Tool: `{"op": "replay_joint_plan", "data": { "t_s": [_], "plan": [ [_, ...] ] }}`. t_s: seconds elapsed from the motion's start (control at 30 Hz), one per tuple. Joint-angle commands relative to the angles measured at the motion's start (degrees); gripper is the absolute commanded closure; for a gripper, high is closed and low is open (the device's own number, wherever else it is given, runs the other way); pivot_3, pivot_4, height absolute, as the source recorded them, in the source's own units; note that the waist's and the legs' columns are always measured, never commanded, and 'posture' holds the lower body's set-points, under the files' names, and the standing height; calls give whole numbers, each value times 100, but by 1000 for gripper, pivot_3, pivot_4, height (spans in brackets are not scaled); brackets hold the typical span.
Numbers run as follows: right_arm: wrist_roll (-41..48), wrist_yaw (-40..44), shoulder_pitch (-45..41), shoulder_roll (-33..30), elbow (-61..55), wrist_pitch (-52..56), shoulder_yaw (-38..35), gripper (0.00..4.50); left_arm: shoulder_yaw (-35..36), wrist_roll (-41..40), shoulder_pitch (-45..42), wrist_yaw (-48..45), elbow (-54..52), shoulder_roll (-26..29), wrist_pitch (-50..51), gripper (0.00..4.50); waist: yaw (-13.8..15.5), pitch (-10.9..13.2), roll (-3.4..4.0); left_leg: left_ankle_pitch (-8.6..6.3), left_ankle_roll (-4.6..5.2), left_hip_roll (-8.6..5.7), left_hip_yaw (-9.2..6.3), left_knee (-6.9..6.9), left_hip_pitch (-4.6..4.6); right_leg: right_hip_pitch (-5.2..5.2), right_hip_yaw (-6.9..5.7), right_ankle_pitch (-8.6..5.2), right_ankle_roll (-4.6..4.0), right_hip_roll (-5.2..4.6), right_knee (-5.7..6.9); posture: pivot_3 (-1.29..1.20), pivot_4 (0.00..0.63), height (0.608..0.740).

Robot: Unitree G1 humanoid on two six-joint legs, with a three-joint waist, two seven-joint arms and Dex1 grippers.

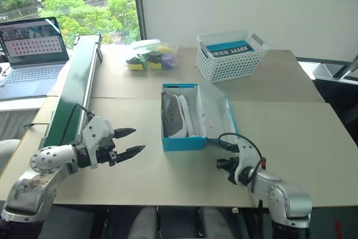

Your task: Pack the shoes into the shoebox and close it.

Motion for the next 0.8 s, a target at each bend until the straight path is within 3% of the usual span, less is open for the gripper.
{"op": "replay_joint_plan", "data": {
  "t_s": [0.03, 0.13, 0.27, 0.37, 0.53, 0.6, 0.7, 0.8],
  "plan": [
    [677, -698, -309, 1014, 568, 105, -2009, 4472, -108, 26, -239, -146, 27, 51, -90, 1305, 11, -2, 32, -12, -20, 8, -4, 6, 2, -2, -1, 1, -3, 0, -12, 0, 150, 737],
    [1917, -833, -730, 1329, 1331, 52, -3053, 4472, -170, 41, -403, -231, 134, 57, -87, 1305, 29, -11, 28, -14, -24, 8, 2, 7, -3, 12, 0, 14, 6, -9, -59, 0, 150, 737],
    [2696, -1032, -1098, 1231, 2173, 57, -3564, 4472, -222, 85, -523, -325, 231, 83, -123, 1305, -44, -27, 7, 6, 10, 22, 35, 4, -18, 15, 1, 49, 23, 4, -55, 0, 150, 737],
    [3019, -1049, -1028, 1084, 2420, 290, -3242, 4472, -221, 95, -569, -364, 255, 87, -117, 1305, -174, -60, -43, 4, 8, 57, 54, -31, -3, 14, 9, 59, -18, 54, -64, 0, 150, 737],
    [3639, -747, -822, 651, 2208, 1513, -2829, 4472, -158, 124, -511, -342, 210, 79, -105, 1305, -238, -70, -59, -1, 4, 103, 51, -69, 19, 4, 17, 45, -70, 112, -53, 0, 150, 737],
    [3749, -667, -832, 460, 2191, 1806, -2797, 4472, -139, 121, -481, -329, 185, 75, -95, 1305, -234, -70, -58, -3, 8, 129, 53, -76, 25, 3, 16, 37, -84, 134, -52, 0, 150, 737],
    [3935, -445, -793, -22, 2065, 1942, -2013, 4472, -115, 127, -392, -302, 137, 67, -97, 1305, -224, -62, -46, -15, 9, 171, 55, -76, 26, -2, 16, 26, -100, 179, -54, 0, 150, 737],
    [3721, -540, -1066, -29, 2189, 1889, -1826, 4472, -92, 129, -322, -271, 84, 66, -96, 1305, -231, -50, -13, -18, 11, 175, 63, -78, 28, -10, 23, 22, -103, 184, -49, 0, 150, 737]
  ]
}}
